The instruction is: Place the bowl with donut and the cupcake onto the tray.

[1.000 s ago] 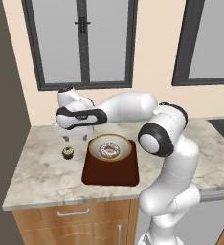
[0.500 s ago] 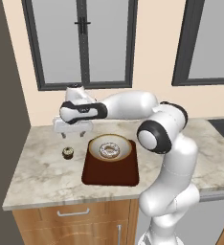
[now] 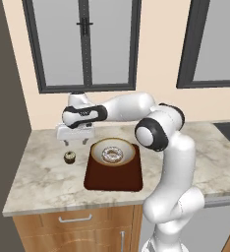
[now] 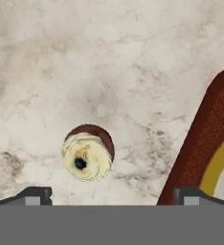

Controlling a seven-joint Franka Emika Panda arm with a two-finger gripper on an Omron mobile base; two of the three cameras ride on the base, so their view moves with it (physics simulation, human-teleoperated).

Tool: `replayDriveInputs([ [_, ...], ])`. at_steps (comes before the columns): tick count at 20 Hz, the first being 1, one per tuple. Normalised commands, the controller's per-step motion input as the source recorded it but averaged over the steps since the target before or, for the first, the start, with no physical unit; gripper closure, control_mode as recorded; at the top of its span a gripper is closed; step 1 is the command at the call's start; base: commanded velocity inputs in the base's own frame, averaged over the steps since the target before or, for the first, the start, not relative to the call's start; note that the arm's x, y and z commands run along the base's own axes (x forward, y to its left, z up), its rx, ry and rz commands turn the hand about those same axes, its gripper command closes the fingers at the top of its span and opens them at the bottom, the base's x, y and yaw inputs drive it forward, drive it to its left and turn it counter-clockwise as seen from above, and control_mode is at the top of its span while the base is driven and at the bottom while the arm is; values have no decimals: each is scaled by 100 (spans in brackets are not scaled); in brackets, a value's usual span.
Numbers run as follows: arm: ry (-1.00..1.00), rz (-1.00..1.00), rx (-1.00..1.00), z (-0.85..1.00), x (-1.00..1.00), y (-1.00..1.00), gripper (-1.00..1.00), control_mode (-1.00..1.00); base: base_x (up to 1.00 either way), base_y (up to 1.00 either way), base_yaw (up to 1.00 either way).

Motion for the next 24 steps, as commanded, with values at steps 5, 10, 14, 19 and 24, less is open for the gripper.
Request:
replayDriveInputs([
  [5,5,0,-8,-23,28,34,-100,-100,0,0,0],
  [10,8,2,-2,-13,11,20,-100,-100,0,0,0],
  [14,3,0,0,12,-20,0,-100,-100,0,0,0],
  [19,0,0,0,-10,-23,0,-100,-100,0,0,0],
  [24,0,0,0,-9,-17,-5,-100,-100,0,0,0],
])
